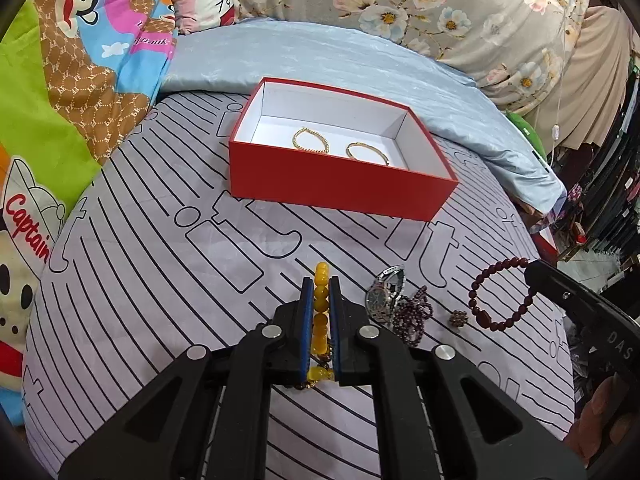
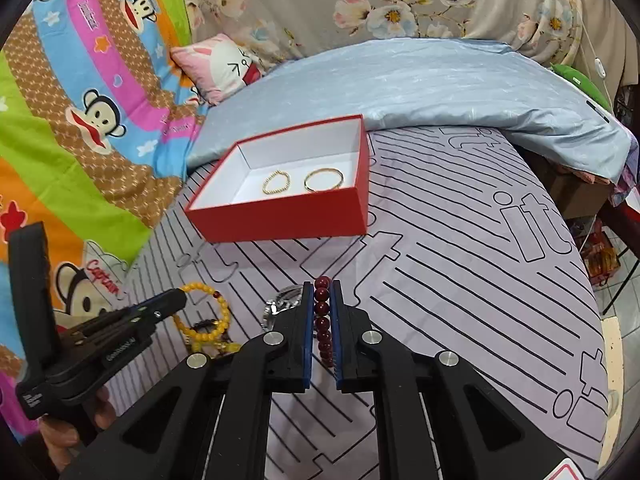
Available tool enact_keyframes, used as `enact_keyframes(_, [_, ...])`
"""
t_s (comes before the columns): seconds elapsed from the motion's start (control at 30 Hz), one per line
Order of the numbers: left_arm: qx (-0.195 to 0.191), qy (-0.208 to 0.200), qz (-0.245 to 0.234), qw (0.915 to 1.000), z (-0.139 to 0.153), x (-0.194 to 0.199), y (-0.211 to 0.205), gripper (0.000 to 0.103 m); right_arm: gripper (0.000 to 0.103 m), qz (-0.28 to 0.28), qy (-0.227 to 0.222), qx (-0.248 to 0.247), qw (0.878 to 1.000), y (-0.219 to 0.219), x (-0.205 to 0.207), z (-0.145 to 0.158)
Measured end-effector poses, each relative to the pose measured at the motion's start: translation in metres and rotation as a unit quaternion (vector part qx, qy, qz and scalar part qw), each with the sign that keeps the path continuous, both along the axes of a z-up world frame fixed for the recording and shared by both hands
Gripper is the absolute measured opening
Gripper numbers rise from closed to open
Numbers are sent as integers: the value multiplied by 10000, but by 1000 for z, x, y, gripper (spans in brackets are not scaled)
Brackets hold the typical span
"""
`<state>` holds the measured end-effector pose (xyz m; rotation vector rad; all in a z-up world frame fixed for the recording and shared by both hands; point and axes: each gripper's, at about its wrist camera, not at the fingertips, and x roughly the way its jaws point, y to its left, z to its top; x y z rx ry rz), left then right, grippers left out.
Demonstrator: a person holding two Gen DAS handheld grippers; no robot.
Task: Organize jewelry
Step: 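Carry both bead bracelets into the red box and open both tools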
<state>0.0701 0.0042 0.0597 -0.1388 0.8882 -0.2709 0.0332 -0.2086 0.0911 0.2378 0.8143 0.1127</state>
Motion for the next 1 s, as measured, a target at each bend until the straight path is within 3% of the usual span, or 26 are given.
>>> enact_keyframes(0.23, [-27, -140, -37, 9999, 14, -11, 2, 7, 8, -28, -186, -6, 9998, -8, -17, 20])
enact_keyframes(0.57, [-43, -408, -97, 9991, 41, -4, 0, 7, 8, 1, -218, -115, 9997, -9, -10, 21])
enact_keyframes(0.73, [-78, -701, -136, 9974, 64, 22, -2, 7, 8, 154, -427, -227, 9987, 0, 15, 36])
enact_keyframes(1.0, [5, -1023, -145, 9946, 85, 87, -15, 7, 8, 289, -651, -157, 9973, 11, 94, 55])
